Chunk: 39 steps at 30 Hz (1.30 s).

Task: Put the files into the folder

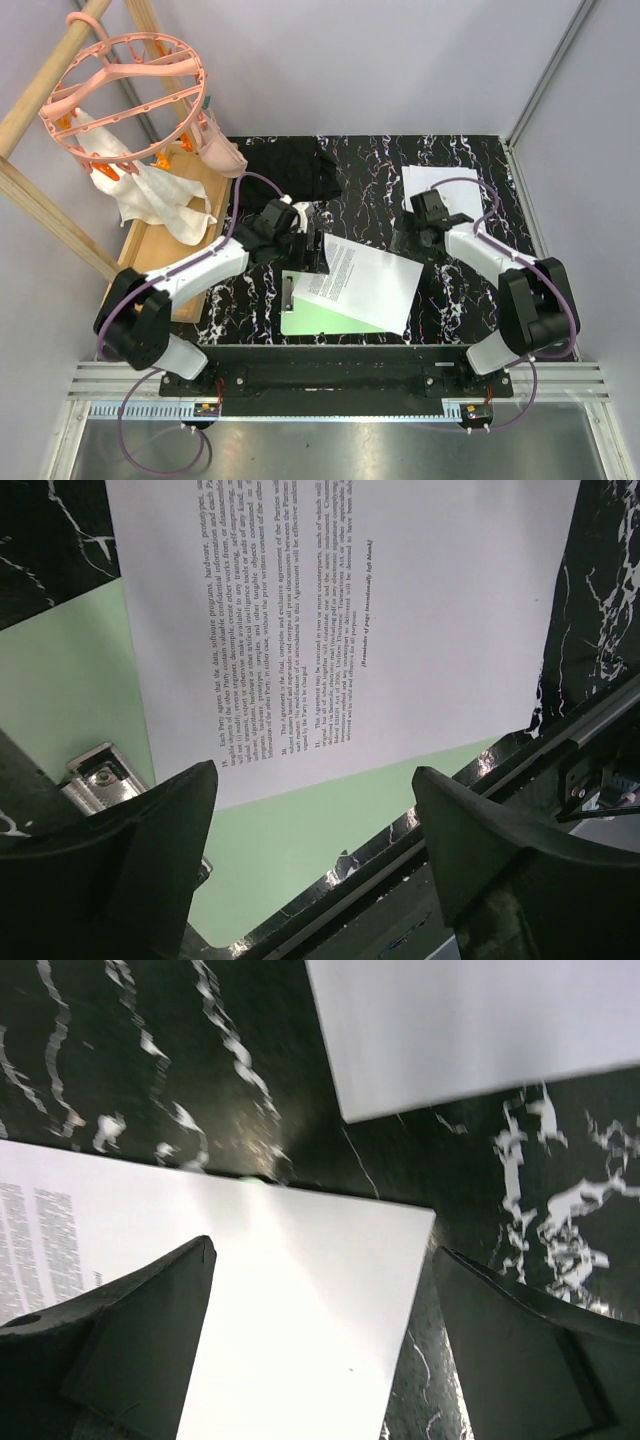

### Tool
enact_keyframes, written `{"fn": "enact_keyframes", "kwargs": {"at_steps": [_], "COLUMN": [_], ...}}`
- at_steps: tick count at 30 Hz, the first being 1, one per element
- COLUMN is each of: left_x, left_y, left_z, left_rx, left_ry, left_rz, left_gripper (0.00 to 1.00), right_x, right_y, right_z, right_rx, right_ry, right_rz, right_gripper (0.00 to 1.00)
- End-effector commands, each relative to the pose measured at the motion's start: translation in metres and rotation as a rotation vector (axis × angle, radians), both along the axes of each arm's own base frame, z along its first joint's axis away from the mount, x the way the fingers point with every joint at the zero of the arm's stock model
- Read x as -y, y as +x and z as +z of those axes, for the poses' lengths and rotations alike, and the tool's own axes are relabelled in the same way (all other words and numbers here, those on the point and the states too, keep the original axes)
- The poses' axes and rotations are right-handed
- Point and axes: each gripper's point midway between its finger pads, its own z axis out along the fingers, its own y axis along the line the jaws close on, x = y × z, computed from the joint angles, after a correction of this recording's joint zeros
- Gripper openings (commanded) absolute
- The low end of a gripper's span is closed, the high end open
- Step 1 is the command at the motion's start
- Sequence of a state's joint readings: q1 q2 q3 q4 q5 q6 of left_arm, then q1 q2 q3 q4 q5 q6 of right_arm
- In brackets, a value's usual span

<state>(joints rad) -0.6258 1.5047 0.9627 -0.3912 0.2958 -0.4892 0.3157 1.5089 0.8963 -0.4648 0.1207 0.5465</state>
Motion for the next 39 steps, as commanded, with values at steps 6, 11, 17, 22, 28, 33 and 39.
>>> {"fn": "enact_keyframes", "kwargs": {"at_steps": [6, 11, 17, 22, 28, 33, 39], "left_x": [-0.065, -0.070, -0.072, -0.074, -0.071, -0.069, -0.072], "left_y": [0.018, 0.016, 0.013, 0.008, 0.004, -0.004, -0.015], "left_z": [-0.002, -0.031, -0.047, -0.058, -0.068, -0.073, -0.068], "left_rx": [0.112, 0.067, 0.028, 0.002, -0.029, -0.050, -0.051], "left_ry": [0.222, 0.259, 0.274, 0.289, 0.299, 0.313, 0.307], "left_rz": [0.162, 0.197, 0.215, 0.216, 0.201, 0.194, 0.193], "left_gripper": [0.82, 0.70, 0.64, 0.58, 0.49, 0.49, 0.53], "right_x": [-0.065, -0.137, -0.201, -0.197, -0.181, -0.179, -0.177], "right_y": [0.031, 0.034, 0.006, -0.015, -0.020, -0.024, -0.031], "right_z": [0.052, 0.071, 0.053, 0.026, 0.023, 0.025, 0.009], "right_rx": [0.146, 0.138, 0.064, 0.005, 0.027, 0.027, -0.021], "right_ry": [0.058, 0.241, 0.327, 0.348, 0.294, 0.297, 0.295], "right_rz": [0.310, 0.380, 0.477, 0.460, 0.457, 0.461, 0.461], "right_gripper": [1.00, 0.93, 0.79, 0.76, 0.77, 0.78, 0.78]}}
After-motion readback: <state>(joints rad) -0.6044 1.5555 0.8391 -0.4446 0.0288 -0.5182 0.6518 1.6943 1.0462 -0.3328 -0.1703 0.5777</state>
